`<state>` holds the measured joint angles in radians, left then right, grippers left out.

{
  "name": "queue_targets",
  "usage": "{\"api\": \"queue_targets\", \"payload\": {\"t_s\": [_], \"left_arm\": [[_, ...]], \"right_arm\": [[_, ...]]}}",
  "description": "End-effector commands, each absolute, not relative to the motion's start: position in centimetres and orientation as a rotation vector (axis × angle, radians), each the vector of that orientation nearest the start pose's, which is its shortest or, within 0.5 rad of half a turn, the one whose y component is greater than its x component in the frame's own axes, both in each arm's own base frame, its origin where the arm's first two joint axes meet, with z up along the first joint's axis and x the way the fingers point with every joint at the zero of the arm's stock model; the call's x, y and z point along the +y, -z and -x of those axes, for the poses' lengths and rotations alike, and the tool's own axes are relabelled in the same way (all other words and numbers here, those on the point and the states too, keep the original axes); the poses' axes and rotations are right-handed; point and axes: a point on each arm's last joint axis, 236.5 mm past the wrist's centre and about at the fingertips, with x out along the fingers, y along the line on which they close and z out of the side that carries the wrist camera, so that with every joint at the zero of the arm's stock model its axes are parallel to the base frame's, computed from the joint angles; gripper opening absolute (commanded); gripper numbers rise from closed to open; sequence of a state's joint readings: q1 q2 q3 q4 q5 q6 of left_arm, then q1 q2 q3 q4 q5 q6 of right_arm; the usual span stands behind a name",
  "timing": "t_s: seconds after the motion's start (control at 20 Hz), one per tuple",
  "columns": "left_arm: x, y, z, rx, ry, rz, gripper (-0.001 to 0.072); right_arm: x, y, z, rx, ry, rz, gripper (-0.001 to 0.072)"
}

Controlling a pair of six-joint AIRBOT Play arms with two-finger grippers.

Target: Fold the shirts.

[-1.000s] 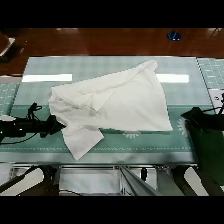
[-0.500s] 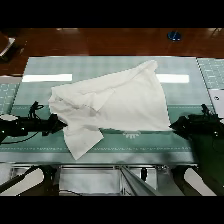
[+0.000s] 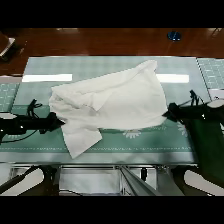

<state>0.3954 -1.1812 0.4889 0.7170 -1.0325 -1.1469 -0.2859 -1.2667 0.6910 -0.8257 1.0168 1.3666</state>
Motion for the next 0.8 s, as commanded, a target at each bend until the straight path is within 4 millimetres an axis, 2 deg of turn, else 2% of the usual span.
{"api": "queue_targets", "payload": {"t_s": [0.0, 0.1, 0.15, 0.2, 0.25, 0.3, 0.35, 0.4, 0.45, 0.55, 0.65, 0.75], "left_arm": [[-6.2, 0.4, -33.2, 1.069, 0.335, 0.951, 0.0018], [-5.4, -10.7, -38.1, 0.761, 0.417, 0.929, 0.0017], [-4.8, -16.8, -39.5, 0.608, 0.443, 0.873, 0.0017], [-4.3, -22.4, -40.1, 0.479, 0.455, 0.800, 0.0017], [-3.8, -28.1, -39.9, 0.350, 0.463, 0.717, 0.0017], [-3.6, -33.5, -39.1, 0.233, 0.468, 0.646, 0.0017], [-3.5, -37.7, -37.8, 0.141, 0.468, 0.579, 0.0017], [-3.6, -41.2, -36.3, 0.070, 0.466, 0.507, 0.0017], [-3.8, -43.7, -34.4, 0.028, 0.443, 0.398, 0.0017], [-3.3, -45.7, -30.9, 0.032, 0.321, 0.256, 0.0017], [-2.1, -47.7, -26.9, -0.017, 0.166, 0.179, 0.0017], [-1.3, -49.4, -22.0, -0.092, 0.028, 0.104, 0.0017]], "right_arm": [[7.3, -0.2, -37.4, 1.223, -0.318, -0.713, 0.0019], [7.5, -10.0, -42.0, 1.027, -0.405, -0.600, 0.0019], [7.4, -15.9, -43.8, 0.900, -0.430, -0.544, 0.0019], [7.2, -21.5, -44.8, 0.782, -0.442, -0.500, 0.0018], [6.9, -27.2, -44.9, 0.662, -0.445, -0.444, 0.0019], [6.4, -32.1, -44.1, 0.561, -0.429, -0.377, 0.0019], [6.0, -36.1, -42.8, 0.478, -0.408, -0.313, 0.0019], [6.0, -39.6, -40.8, 0.407, -0.400, -0.255, 0.0019], [6.1, -42.7, -38.4, 0.336, -0.388, -0.200, 0.0019], [6.1, -47.0, -33.3, 0.215, -0.348, -0.127, 0.0019], [5.6, -49.4, -28.2, 0.141, -0.284, -0.061, 0.0019], [5.5, -50.3, -23.5, 0.107, -0.241, -0.025, 0.0019]]}}
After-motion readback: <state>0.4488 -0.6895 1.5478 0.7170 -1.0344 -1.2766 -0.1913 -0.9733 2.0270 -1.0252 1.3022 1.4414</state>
